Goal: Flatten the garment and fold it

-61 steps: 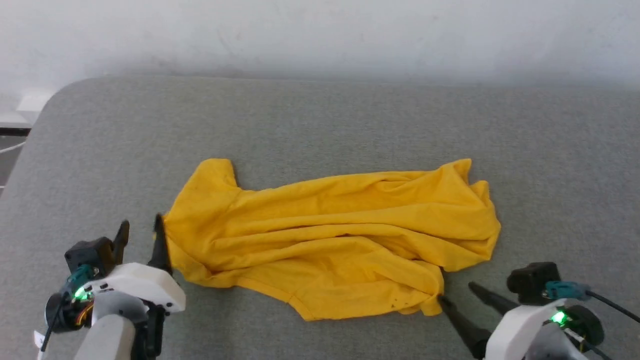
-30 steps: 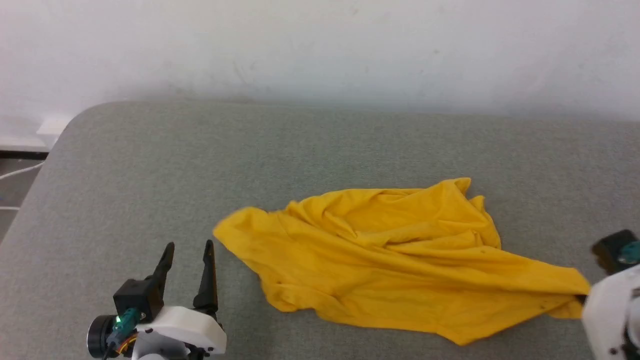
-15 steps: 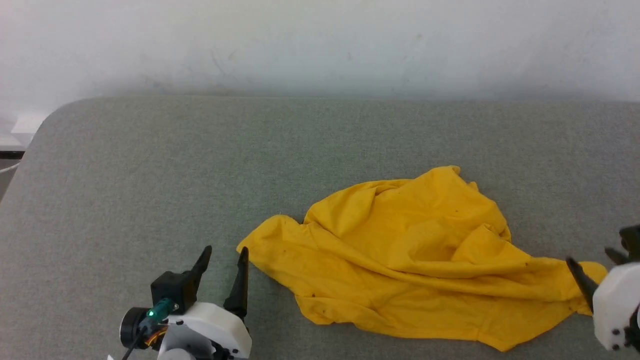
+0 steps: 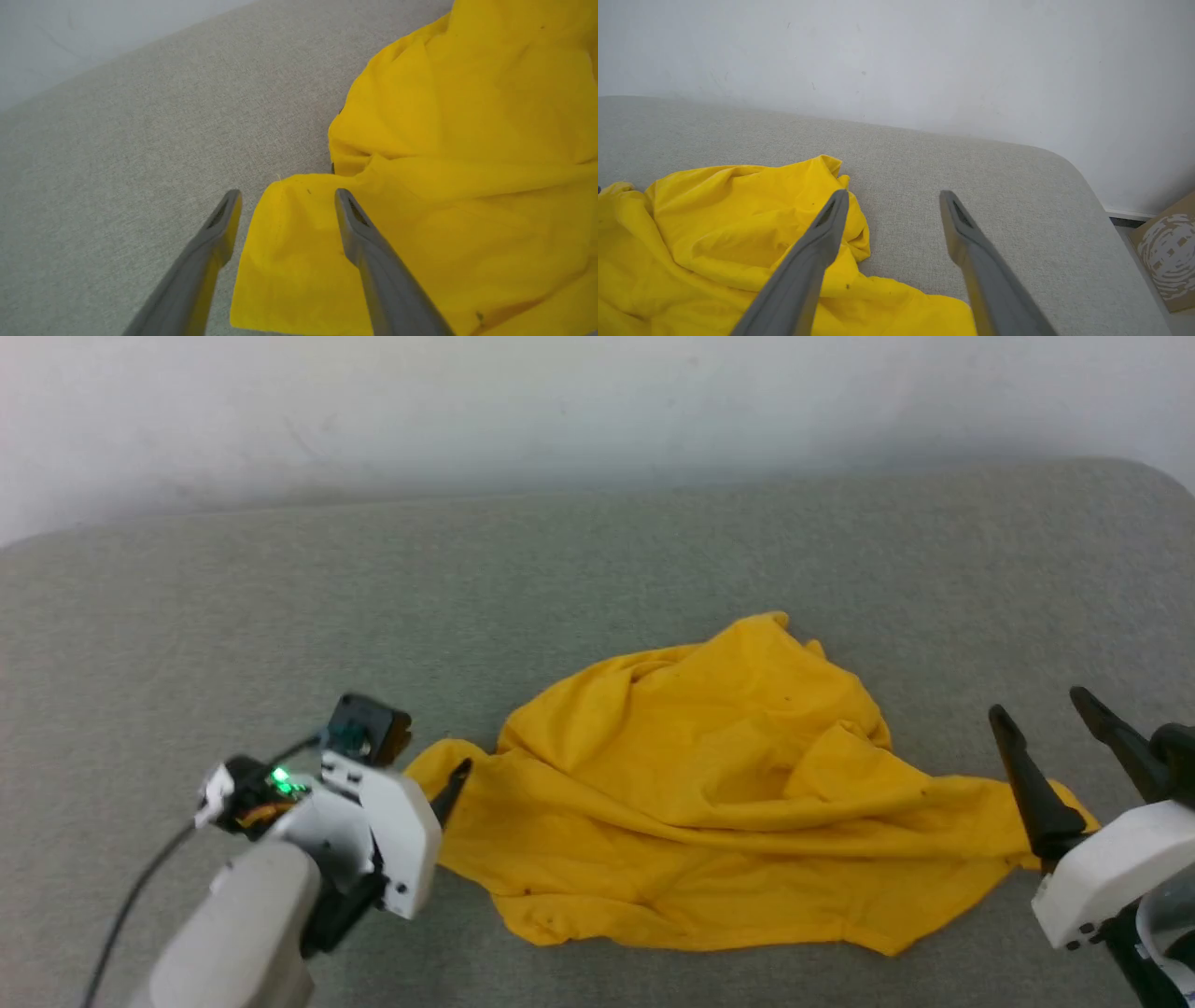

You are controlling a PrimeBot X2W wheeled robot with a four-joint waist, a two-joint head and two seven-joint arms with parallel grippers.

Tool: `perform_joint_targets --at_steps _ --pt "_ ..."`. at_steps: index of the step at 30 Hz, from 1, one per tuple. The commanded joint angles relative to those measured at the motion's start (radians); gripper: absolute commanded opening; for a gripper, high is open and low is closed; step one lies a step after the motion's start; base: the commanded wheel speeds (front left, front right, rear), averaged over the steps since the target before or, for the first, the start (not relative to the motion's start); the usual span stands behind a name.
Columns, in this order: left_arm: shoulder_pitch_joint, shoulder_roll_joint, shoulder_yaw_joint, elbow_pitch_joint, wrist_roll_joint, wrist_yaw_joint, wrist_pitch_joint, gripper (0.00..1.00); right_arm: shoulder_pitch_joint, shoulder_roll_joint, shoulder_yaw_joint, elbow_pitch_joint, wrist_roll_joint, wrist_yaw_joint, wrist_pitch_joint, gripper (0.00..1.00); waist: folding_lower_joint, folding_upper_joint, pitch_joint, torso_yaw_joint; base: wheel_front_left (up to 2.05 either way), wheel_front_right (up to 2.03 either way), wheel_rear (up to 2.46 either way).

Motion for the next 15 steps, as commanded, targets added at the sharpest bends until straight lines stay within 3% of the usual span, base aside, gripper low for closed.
perform_joint_targets --at_steps 1,13,14,15 --pt "-0.027 0.021 -0.012 0.008 -0.005 -0.006 0.031 1.0 -0.007 0.009 0.003 -0.005 -0.008 -0.002 -0.008 1.0 -0.0001 -0.0001 0.056 -0.061 0.0 0.0 0.0" --pt "-0.216 0.268 -0.335 0.005 -0.36 -0.015 0.508 1.0 -0.057 0.052 0.048 0.057 -0.021 -0.002 -0.068 1.0 -0.0001 -0.0001 0.142 -0.169 0.0 0.0 0.0" --pt "-0.228 0.281 -0.361 -0.001 -0.39 -0.015 0.543 0.79 -0.061 0.053 0.049 0.063 -0.022 -0.002 -0.072 1.0 -0.0001 -0.0001 0.144 -0.173 0.0 0.0 0.0" --pt "-0.24 0.291 -0.381 -0.006 -0.42 -0.015 0.57 0.04 -0.064 0.053 0.049 0.068 -0.022 -0.002 -0.077 1.0 -0.0001 -0.0001 0.146 -0.175 0.0 0.0 0.0"
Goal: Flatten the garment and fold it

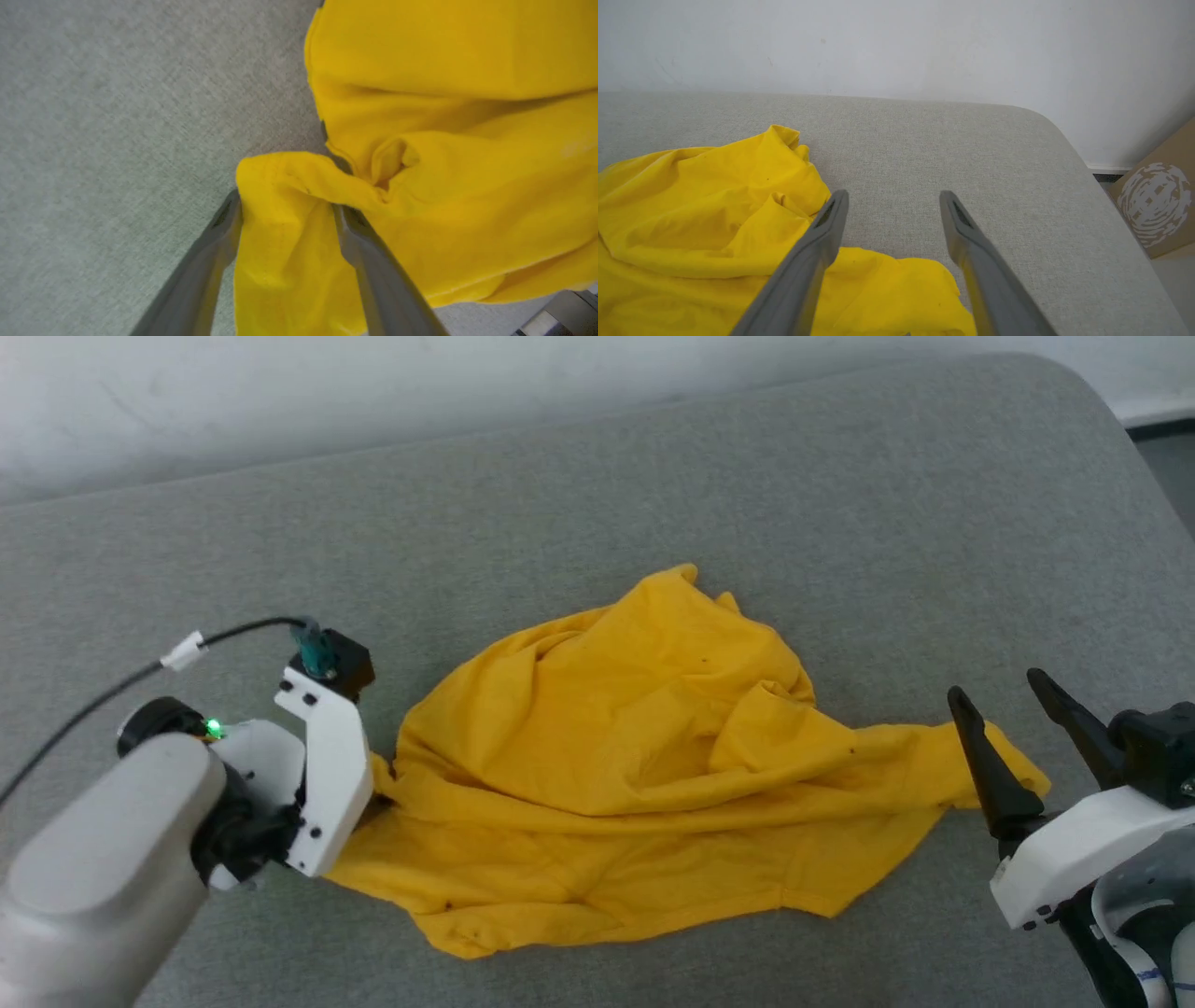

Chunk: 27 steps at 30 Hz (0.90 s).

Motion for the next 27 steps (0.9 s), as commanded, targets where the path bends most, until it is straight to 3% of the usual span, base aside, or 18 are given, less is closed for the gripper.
perform_joint_targets --at_steps 1,4,8,15,18,19,20,27 --pt "0.037 -0.003 -0.045 0.028 -0.023 0.001 0.031 0.0 -0.015 0.006 0.0 0.006 -0.007 -0.002 -0.009 1.0 0.0001 -0.0001 0.026 -0.026 0.0 0.0 0.0" --pt "-0.004 0.002 -0.043 0.034 -0.062 0.001 0.013 0.0 -0.02 0.008 -0.005 0.017 -0.01 -0.002 -0.02 1.0 0.0001 -0.0001 0.03 -0.029 0.0 0.0 0.0" --pt "-0.072 -0.019 0.006 0.091 -0.004 0.003 -0.175 0.0 -0.027 0.008 -0.006 0.028 -0.014 -0.002 -0.029 1.0 0.0001 -0.0001 0.028 -0.029 0.0 0.0 0.0" --pt "-0.15 -0.095 0.066 0.224 0.073 0.088 -0.417 0.0 -0.036 0.009 0.013 0.036 -0.02 -0.002 -0.037 1.0 0.0001 -0.0001 0.023 -0.03 0.0 0.0 0.0" --pt "-0.152 -0.142 0.055 0.279 0.102 0.098 -0.5 0.0 -0.036 0.01 0.027 0.045 -0.021 -0.002 -0.041 1.0 0.0001 -0.0001 0.022 -0.031 0.0 0.0 0.0" --pt "-0.147 -0.157 0.05 0.297 0.104 0.089 -0.528 0.84 -0.036 0.008 0.031 0.049 -0.023 -0.002 -0.042 1.0 0.0001 -0.0001 0.021 -0.03 0.0 0.0 0.0" --pt "-0.145 -0.17 0.05 0.317 0.109 0.086 -0.561 1.0 -0.035 0.007 0.035 0.053 -0.024 -0.002 -0.043 1.0 0.0001 -0.0001 0.02 -0.029 0.0 0.0 0.0" --pt "-0.128 -0.197 0.092 0.403 0.14 0.11 -0.852 1.0 -0.015 0.009 0.044 0.066 -0.027 -0.002 -0.042 1.0 0.0001 -0.0001 -0.015 -0.001 0.0 0.0 0.0"
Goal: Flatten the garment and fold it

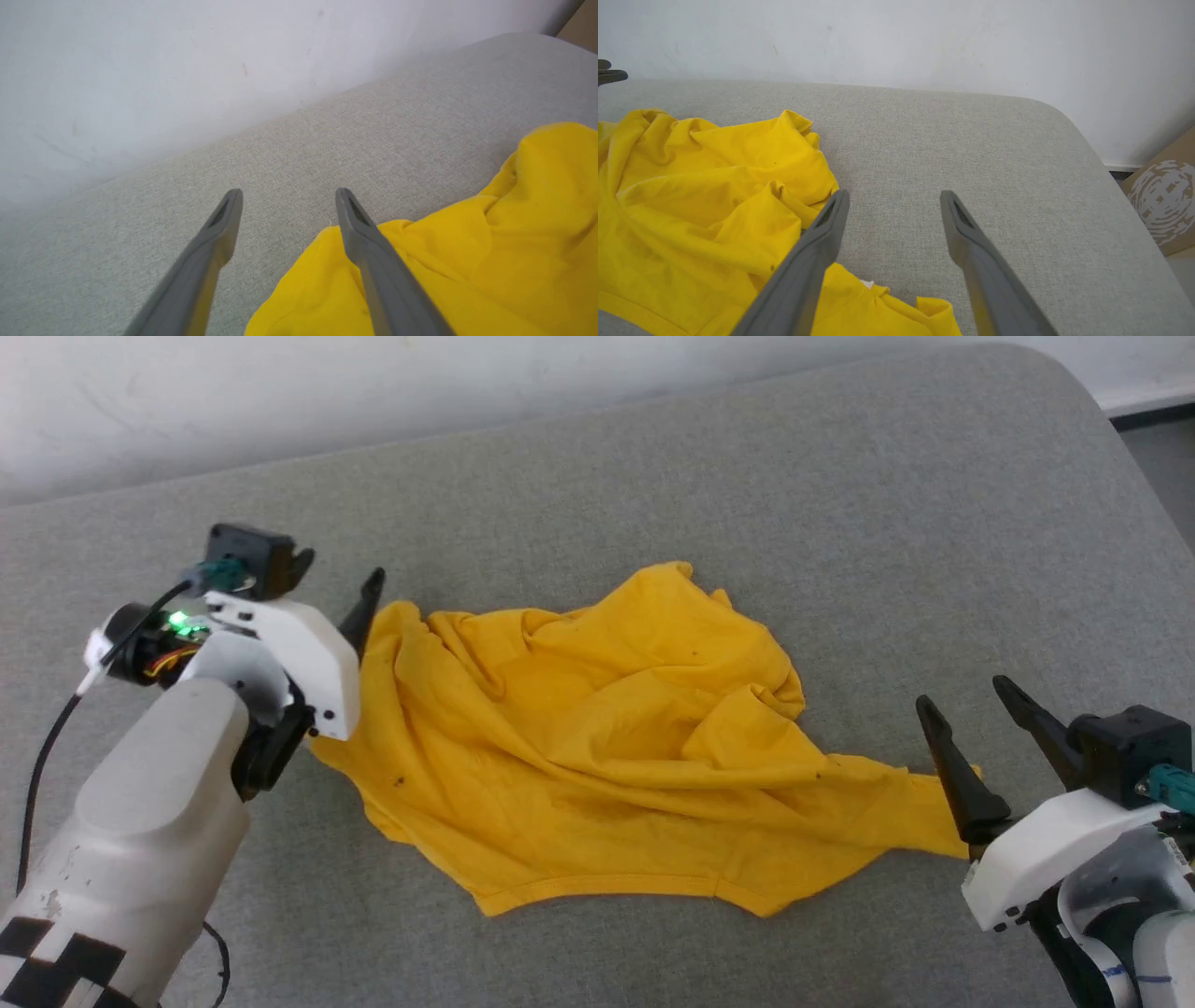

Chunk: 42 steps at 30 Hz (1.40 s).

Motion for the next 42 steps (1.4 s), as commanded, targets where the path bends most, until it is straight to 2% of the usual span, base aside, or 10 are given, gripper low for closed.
perform_joint_targets --at_steps 1,6,12,19,25,32,33,34,35,42 --pt "0.024 0.002 0.023 0.015 -0.002 0.024 -0.054 1.0 0.009 0.001 -0.005 0.002 -0.009 -0.002 0.0 1.0 -0.0001 0.0 -0.029 0.024 0.0 0.0 0.0" --pt "0.077 0.018 0.054 0.002 -0.039 0.062 -0.052 1.0 0.028 0.003 -0.017 -0.002 -0.007 -0.002 0.008 1.0 -0.0001 0.0 -0.058 0.052 0.0 0.0 0.0" --pt "0.198 0.04 0.045 -0.102 -0.124 0.117 0.165 1.0 0.055 0.011 -0.022 -0.008 -0.002 -0.002 0.019 1.0 -0.0001 0.0 -0.07 0.083 0.0 0.0 0.0" --pt "0.265 0.045 0.052 -0.284 -0.152 0.243 0.266 1.0 0.051 0.022 -0.013 -0.007 0.002 -0.002 0.018 1.0 -0.0001 0.0 -0.033 0.086 0.0 0.0 0.0" --pt "0.26 0.065 0.051 -0.32 -0.118 0.325 0.285 1.0 0.036 0.031 -0.002 0.007 0.003 -0.002 0.002 1.0 -0.0001 0.0 0.015 0.073 0.0 0.0 0.0" --pt "0.275 0.075 0.012 -0.306 -0.127 0.305 0.361 1.0 0.021 0.038 0.003 0.03 0.003 -0.002 -0.019 1.0 -0.0001 0.0 0.047 0.059 0.0 0.0 0.0" --pt "0.278 0.073 0.01 -0.306 -0.132 0.299 0.362 0.92 0.02 0.039 0.002 0.033 0.003 -0.002 -0.021 1.0 -0.0001 0.0 0.049 0.059 0.0 0.0 0.0" --pt "0.282 0.069 0.009 -0.304 -0.139 0.292 0.363 0.27 0.019 0.039 0.001 0.037 0.002 -0.002 -0.024 1.0 -0.0001 0.0 0.049 0.06 0.0 0.0 0.0" --pt "0.287 0.067 0.003 -0.302 -0.142 0.283 0.368 0.0 0.019 0.04 0.0 0.04 0.002 -0.002 -0.026 1.0 -0.0001 0.0 0.049 0.061 0.0 0.0 0.0" --pt "0.301 0.072 0.035 -0.301 -0.14 0.286 0.271 0.0 0.018 0.038 -0.002 0.053 -0.006 -0.002 -0.024 1.0 -0.0001 0.0 0.017 0.086 0.0 0.0 0.0"
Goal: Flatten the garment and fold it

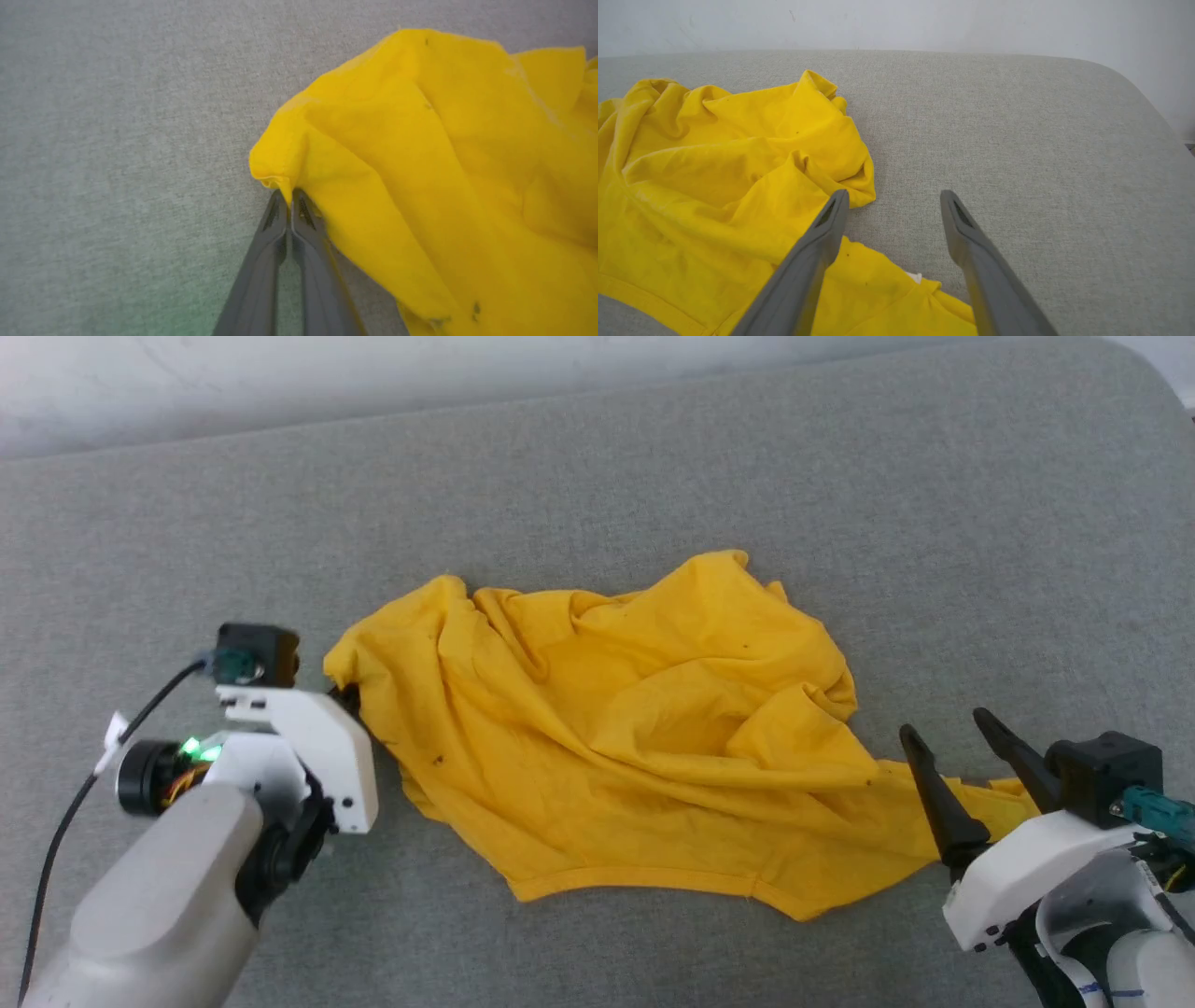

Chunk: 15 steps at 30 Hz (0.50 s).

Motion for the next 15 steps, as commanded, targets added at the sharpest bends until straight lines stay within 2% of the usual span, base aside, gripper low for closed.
perform_joint_targets --at_steps 1,5,12,15 --pt "0.061 0.001 0.005 0.021 -0.007 0.016 -0.029 0.0 -0.009 -0.002 -0.005 0.0 -0.008 -0.002 0.003 1.0 -0.0002 0.0 -0.027 0.019 0.0 0.0 0.0" --pt "0.116 0.029 0.094 -0.004 -0.032 0.075 -0.142 0.0 0.008 -0.01 -0.013 -0.003 -0.008 -0.002 0.02 1.0 -0.0002 0.0 -0.072 0.046 0.0 0.0 0.0" --pt "0.299 0.085 0.237 -0.103 -0.1 0.182 -0.269 0.0 0.064 -0.024 -0.017 -0.007 0.011 -0.002 0.102 1.0 -0.0002 0.0 -0.136 0.109 0.0 0.0 0.0" --pt "0.368 0.093 0.256 -0.152 -0.123 0.197 -0.279 0.0 0.064 -0.037 -0.017 -0.019 0.023 -0.002 0.134 1.0 -0.0002 0.0 -0.143 0.139 0.0 0.0 0.0"
